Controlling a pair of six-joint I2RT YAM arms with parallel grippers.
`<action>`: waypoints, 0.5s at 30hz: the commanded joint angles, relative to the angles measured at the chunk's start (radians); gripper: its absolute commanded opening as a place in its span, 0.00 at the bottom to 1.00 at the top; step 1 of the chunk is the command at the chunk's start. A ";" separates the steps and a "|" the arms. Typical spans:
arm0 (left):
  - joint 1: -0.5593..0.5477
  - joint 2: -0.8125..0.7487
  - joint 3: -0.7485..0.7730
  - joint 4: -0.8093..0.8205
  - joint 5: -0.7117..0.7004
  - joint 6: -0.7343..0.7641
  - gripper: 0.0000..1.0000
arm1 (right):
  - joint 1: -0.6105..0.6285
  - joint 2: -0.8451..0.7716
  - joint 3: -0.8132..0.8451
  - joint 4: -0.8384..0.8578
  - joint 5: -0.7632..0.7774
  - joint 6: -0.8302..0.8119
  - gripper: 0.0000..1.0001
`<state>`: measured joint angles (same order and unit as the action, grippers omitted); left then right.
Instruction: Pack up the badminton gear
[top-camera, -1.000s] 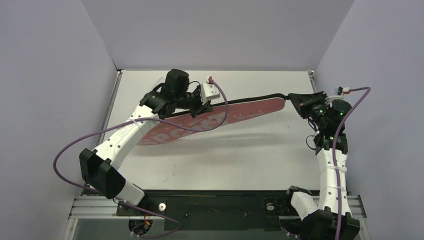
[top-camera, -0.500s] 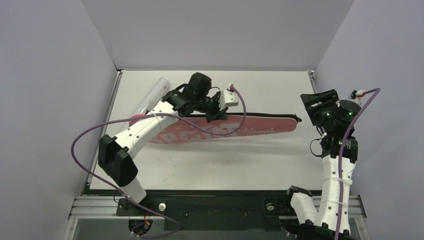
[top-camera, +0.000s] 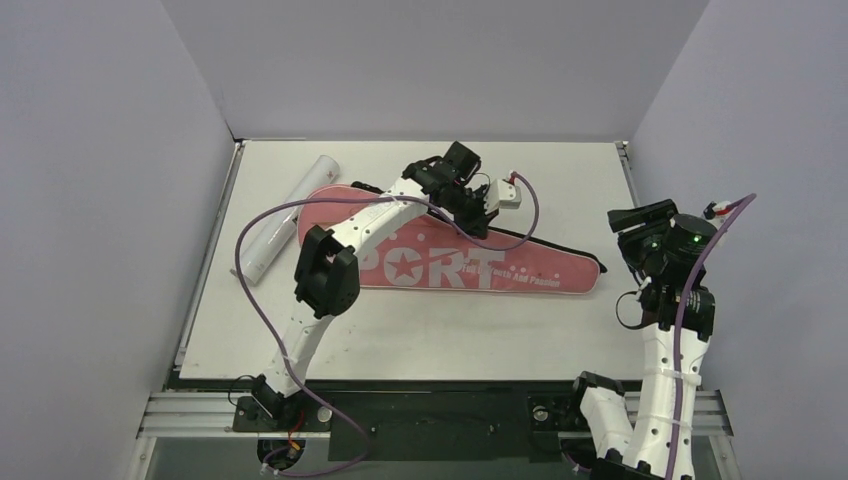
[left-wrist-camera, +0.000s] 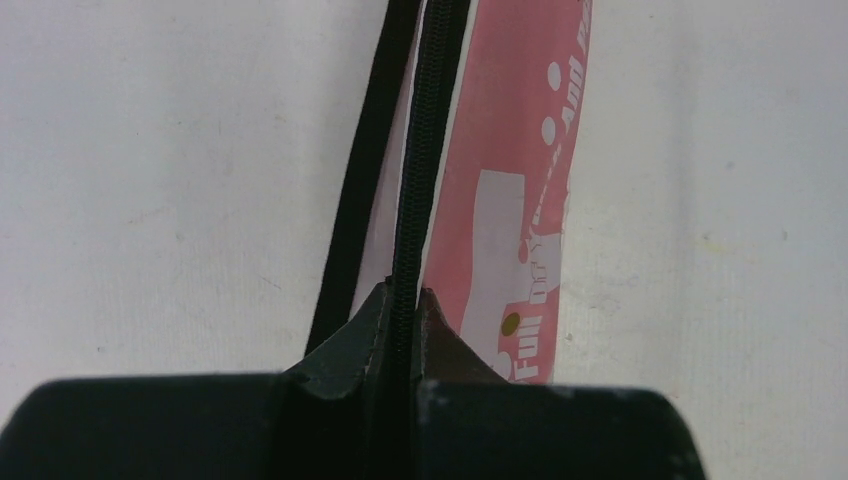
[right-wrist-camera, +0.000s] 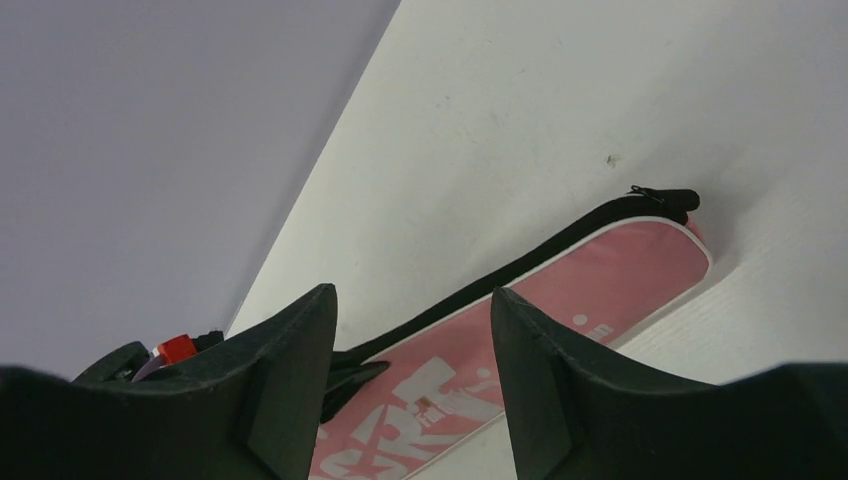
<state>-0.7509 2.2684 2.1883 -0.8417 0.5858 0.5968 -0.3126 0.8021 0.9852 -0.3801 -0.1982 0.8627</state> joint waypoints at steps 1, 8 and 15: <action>0.027 0.030 0.104 0.002 0.022 0.078 0.00 | 0.014 -0.009 -0.044 0.026 0.003 0.014 0.53; 0.040 0.105 0.104 0.109 -0.033 0.116 0.00 | 0.020 -0.004 -0.098 0.081 -0.024 0.045 0.53; 0.064 0.160 0.137 0.239 -0.055 0.060 0.12 | 0.024 -0.004 -0.122 0.093 -0.025 0.039 0.52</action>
<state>-0.7059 2.4153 2.2539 -0.7578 0.5472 0.6731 -0.2935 0.8013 0.8772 -0.3344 -0.2146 0.8963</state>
